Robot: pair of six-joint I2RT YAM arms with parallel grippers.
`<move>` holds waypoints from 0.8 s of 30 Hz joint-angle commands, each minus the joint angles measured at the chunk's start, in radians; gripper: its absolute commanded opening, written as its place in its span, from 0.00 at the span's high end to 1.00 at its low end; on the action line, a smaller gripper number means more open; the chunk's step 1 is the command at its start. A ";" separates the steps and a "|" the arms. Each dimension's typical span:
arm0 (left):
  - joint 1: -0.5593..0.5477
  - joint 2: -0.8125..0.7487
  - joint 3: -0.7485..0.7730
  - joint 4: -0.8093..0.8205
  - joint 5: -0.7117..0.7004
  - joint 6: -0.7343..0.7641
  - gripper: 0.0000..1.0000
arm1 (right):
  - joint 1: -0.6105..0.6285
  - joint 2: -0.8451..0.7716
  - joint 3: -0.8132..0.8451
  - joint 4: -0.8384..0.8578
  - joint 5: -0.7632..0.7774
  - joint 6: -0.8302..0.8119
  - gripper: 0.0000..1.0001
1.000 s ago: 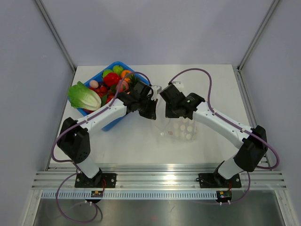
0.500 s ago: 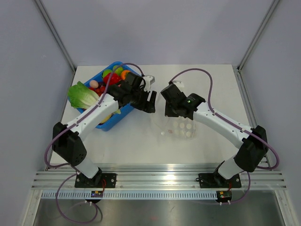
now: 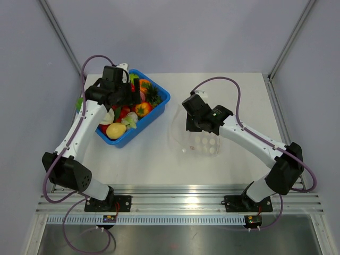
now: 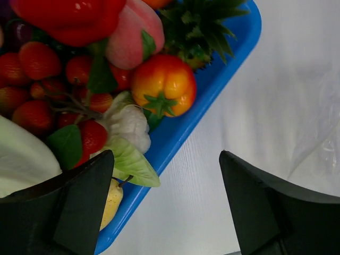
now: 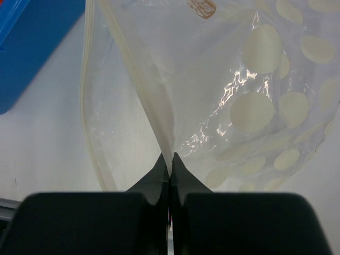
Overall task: Place the food in the zip-top bag and seal the zipper
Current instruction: Pick up the fake vegetable from the bin.
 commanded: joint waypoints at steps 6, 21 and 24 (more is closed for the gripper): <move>0.092 0.157 0.234 0.020 -0.238 -0.193 0.09 | -0.005 -0.038 0.037 0.040 -0.014 -0.018 1.00; 0.132 0.449 0.487 -0.071 -0.285 -0.611 0.07 | -0.006 -0.029 0.037 0.034 -0.028 -0.030 1.00; 0.130 0.456 0.496 -0.124 -0.334 -0.673 0.07 | -0.006 -0.025 0.035 0.032 -0.026 -0.030 1.00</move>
